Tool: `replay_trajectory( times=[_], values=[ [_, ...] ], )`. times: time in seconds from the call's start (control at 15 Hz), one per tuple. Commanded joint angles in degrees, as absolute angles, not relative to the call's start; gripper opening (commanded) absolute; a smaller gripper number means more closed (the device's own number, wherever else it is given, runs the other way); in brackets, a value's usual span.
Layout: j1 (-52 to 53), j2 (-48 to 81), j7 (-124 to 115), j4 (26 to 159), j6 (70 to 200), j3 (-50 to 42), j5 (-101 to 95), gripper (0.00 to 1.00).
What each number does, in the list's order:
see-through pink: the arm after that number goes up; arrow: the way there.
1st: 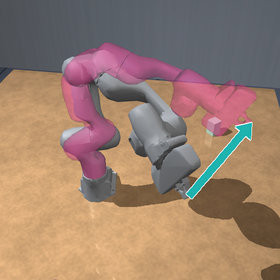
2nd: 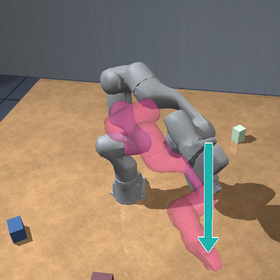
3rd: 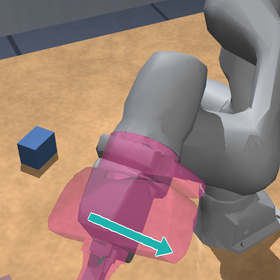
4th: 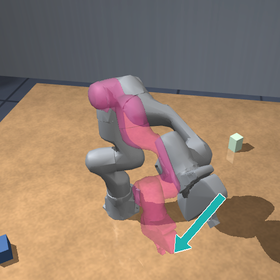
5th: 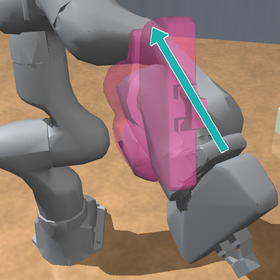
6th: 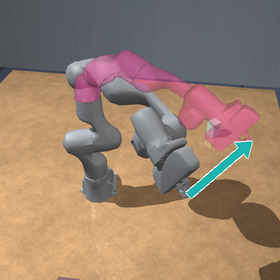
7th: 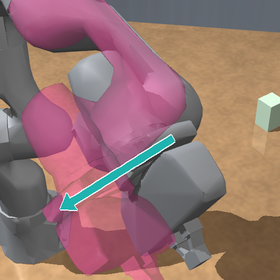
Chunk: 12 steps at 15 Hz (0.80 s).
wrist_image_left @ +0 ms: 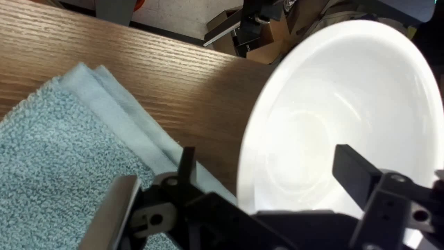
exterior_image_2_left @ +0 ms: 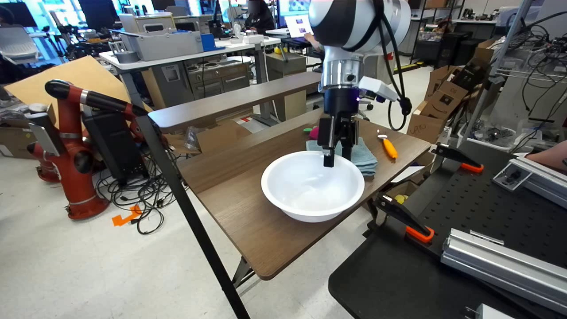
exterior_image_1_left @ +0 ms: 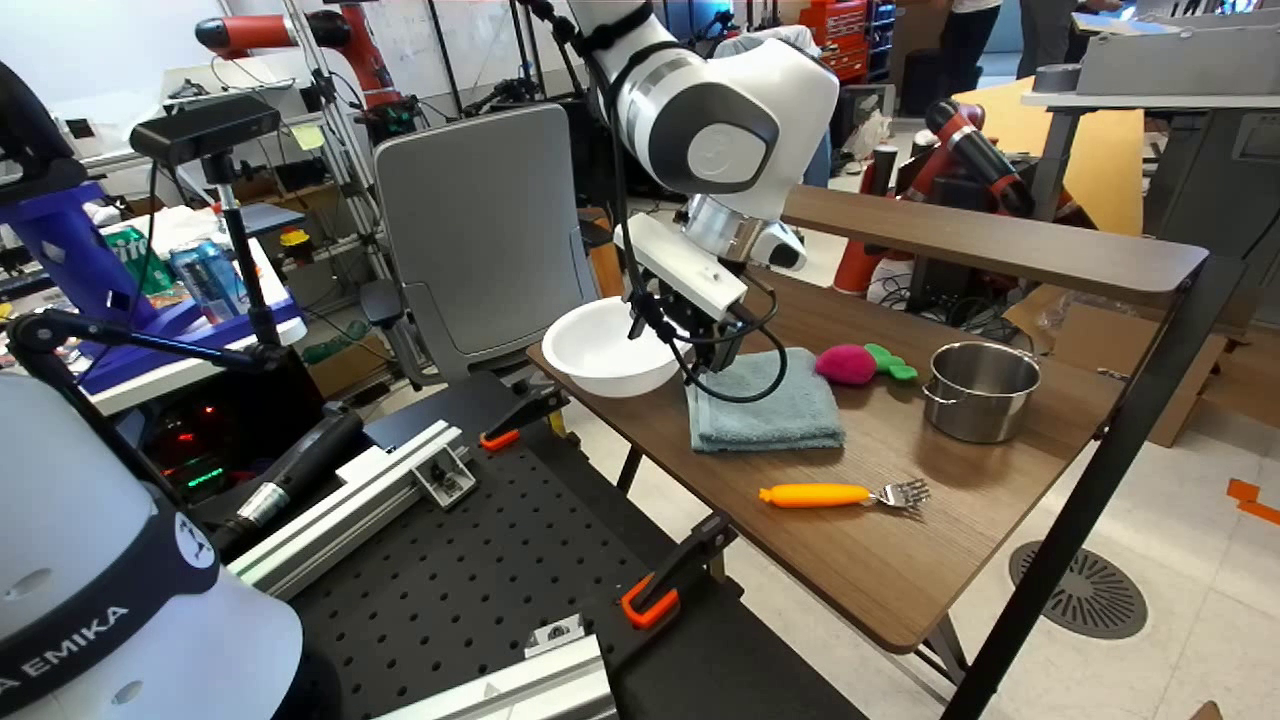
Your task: Move the bowl slightly down on the desk
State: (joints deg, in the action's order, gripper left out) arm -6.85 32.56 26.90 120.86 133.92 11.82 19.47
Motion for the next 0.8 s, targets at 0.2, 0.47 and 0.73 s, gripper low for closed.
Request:
replay_trajectory(
  times=[0.2,0.47,0.73],
  values=[
    [-5.49,19.26,27.06,129.96,135.24,11.72,18.72,1.00],
    [-4.02,17.53,26.98,129.59,133.76,11.09,19.77,1.00],
    [-3.50,16.35,26.86,130.96,134.04,10.80,19.66,1.00]
  ],
)
